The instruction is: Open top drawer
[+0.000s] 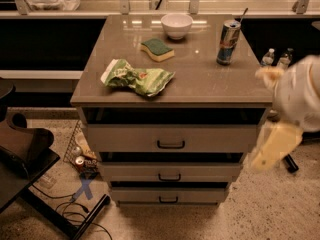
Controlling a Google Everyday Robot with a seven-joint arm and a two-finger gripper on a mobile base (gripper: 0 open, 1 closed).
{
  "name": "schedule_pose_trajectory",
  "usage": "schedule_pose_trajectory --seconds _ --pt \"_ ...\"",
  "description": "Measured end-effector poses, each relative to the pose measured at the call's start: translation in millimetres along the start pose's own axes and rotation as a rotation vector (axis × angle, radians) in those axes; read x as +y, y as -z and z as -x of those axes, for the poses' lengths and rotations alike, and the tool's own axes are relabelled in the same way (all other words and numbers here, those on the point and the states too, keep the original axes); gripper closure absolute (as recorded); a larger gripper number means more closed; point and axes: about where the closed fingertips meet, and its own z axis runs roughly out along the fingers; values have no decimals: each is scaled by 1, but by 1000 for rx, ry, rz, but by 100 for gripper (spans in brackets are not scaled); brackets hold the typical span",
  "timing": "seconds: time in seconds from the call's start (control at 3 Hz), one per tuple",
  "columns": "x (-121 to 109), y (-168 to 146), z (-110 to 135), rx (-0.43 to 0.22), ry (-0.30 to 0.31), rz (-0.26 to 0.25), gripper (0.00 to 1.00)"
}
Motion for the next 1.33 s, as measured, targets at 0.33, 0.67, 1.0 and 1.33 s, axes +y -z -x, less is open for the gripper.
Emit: schedule_pose_trajectory --seconds 0.33,0.67,1.0,1.33 --pt "54 -75 -10 -117 1 16 0" --pt "53 -75 -10 -116 -1 22 0" --pt "51 -86 -16 -110 -17 37 0" --pt "38 -108 -35 -150 -27 25 0"
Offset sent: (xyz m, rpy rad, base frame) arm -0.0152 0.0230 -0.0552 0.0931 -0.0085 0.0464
